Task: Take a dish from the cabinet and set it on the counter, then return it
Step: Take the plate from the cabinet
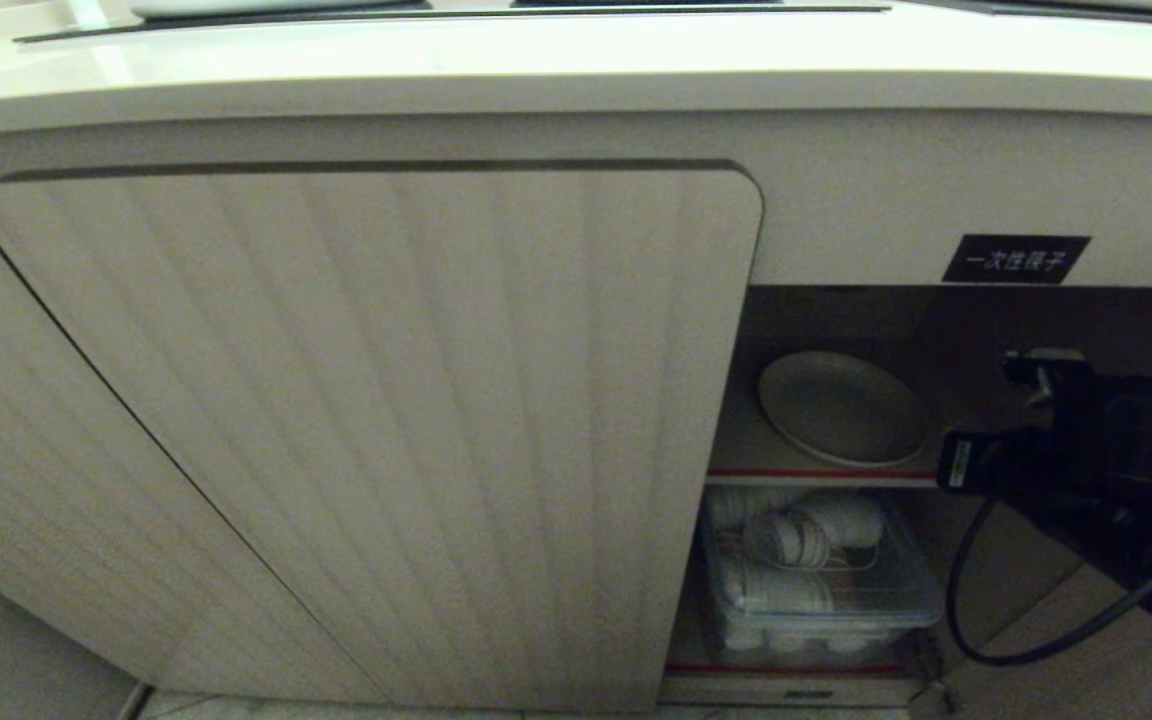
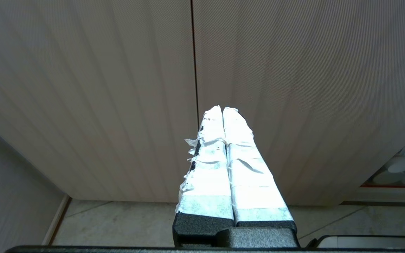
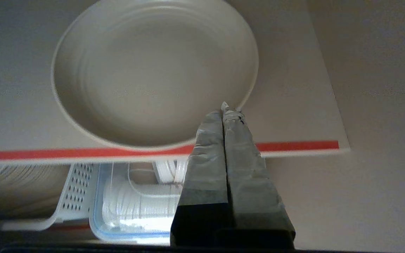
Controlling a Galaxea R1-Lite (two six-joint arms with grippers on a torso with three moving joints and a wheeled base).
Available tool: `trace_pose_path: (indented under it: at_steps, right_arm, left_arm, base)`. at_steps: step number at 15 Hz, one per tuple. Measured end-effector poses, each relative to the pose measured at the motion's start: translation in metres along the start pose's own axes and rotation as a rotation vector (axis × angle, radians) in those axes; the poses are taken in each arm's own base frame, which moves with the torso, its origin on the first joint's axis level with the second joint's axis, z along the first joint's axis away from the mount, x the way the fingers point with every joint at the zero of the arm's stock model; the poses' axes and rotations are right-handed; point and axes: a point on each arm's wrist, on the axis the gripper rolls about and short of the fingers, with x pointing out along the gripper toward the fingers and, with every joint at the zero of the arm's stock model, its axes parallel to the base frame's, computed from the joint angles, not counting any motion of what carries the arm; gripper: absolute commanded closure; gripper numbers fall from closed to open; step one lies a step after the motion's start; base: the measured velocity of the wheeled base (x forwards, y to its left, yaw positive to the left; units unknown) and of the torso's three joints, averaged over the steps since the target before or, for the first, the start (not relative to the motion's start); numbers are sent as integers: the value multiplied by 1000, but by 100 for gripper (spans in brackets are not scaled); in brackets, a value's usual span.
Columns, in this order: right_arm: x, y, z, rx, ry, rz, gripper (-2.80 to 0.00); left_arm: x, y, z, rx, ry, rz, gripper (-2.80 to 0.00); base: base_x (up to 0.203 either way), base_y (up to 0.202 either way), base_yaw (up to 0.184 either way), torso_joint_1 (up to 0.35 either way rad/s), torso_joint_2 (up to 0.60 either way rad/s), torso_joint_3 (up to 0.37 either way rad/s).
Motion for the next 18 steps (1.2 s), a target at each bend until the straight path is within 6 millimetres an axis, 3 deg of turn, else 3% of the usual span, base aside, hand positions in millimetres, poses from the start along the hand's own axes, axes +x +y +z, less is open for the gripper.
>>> trace_pose_path:
  at_steps: [18]
  right_arm:
    - [42, -1, 11, -8, 72, -124, 0]
  left_arm:
    - [0, 0, 0, 0, 0, 0, 0]
  base:
    - [0, 0, 0, 0, 0, 0]
